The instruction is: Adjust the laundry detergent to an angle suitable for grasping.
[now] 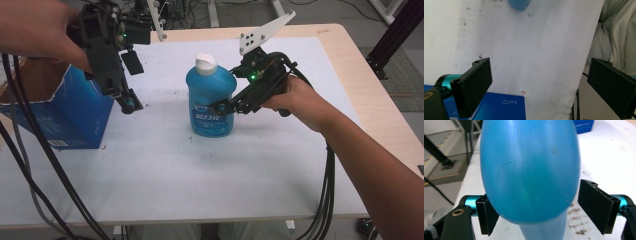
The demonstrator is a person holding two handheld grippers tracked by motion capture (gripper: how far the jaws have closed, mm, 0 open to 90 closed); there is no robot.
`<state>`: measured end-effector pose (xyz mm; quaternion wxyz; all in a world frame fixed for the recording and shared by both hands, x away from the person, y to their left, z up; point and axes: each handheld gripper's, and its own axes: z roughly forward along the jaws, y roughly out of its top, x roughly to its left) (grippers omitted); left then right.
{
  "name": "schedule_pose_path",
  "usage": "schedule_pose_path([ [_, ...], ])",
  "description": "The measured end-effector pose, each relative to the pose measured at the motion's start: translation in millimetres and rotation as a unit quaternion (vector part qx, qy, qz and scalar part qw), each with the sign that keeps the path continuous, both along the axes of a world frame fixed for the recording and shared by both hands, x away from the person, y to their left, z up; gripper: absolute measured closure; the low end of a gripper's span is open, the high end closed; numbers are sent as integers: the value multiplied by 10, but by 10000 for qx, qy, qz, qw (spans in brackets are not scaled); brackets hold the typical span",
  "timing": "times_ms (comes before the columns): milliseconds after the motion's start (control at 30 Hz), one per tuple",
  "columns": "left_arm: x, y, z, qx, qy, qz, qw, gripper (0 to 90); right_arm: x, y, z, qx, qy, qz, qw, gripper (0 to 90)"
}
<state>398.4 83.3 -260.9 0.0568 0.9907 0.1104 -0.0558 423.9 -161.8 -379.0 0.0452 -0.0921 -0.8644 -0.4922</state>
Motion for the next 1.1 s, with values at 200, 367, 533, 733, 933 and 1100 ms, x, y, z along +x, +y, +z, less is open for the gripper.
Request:
schedule_pose_path([
  [200, 0, -13, -5, -13, 2, -4, 10000, 59, -21, -78, 59, 3, -122, -159, 9998, 208],
  [367, -1, -14, -4, -10, -6, 7, 10000, 59, -40, -152, 91, 13, -83, -130, 9999, 208],
  [533, 2, -21, -4, 10, -16, -28, 10000, 59, -60, -234, 186, -141, -62, -147, 9998, 6],
  [733, -4, -35, 5, -29, -34, -21, 10000, 59, -84, -415, 384, -205, -245, -367, 9988, 6],
  [933, 4, -46, 7, -31, -29, -24, 10000, 59, -84, -621, 622, -539, -374, -419, 9970, 7],
  [1100, 15, -63, 7, -76, -45, -23, 10000, 58, -58, -779, 737, -770, -273, -673, 9944, 7],
])
